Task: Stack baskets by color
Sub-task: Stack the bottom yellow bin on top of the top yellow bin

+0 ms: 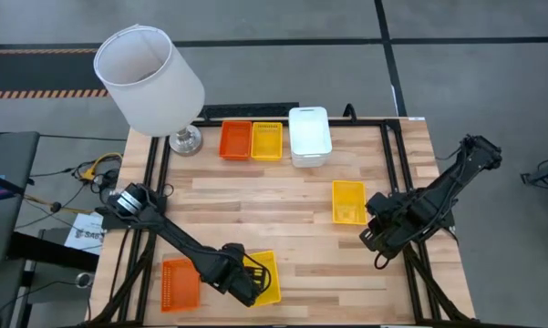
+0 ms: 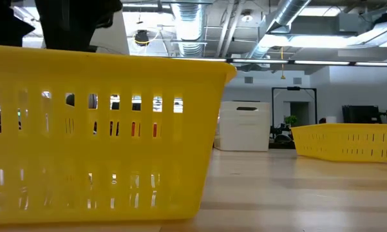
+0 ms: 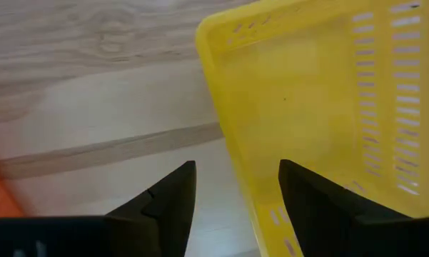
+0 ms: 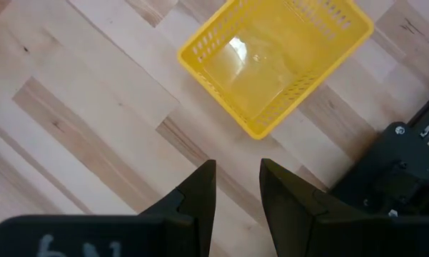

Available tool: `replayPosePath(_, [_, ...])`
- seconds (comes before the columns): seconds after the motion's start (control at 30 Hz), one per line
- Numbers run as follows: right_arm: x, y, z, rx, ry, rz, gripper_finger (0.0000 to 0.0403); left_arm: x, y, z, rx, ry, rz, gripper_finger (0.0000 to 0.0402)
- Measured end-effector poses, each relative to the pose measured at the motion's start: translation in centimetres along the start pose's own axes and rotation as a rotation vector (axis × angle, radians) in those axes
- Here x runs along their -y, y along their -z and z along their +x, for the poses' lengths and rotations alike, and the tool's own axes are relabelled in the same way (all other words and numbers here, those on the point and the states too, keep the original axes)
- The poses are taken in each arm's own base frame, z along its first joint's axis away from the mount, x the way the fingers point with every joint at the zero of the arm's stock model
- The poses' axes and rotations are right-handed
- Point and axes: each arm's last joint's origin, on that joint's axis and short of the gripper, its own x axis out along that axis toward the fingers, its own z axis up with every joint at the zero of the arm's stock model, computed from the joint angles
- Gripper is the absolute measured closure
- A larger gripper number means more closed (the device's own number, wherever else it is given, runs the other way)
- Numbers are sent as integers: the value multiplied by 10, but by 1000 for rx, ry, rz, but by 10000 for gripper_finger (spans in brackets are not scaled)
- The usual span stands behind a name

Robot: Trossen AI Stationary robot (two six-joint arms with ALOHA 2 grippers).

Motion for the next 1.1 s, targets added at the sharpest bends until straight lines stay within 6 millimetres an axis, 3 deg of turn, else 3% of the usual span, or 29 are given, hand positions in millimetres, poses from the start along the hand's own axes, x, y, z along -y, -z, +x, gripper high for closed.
replayPosePath(0.33, [0,0,0,0,3,-2,272,3,4,16,-10,-13,3,314])
replayPosePath(0.5, [0,0,0,0,-1,-25,271,7,2,17,-12,16,21,386])
replayPosePath(0.7, [0,0,0,0,-1,-25,271,11,-5,16,3,33,19,398])
replayPosePath(0.9, [0,-1,0,-1,1,-21,271,19,-44,-23,102,138,2,400])
replayPosePath(1.1, [0,-5,2,0,9,11,272,21,-117,-66,278,183,11,401])
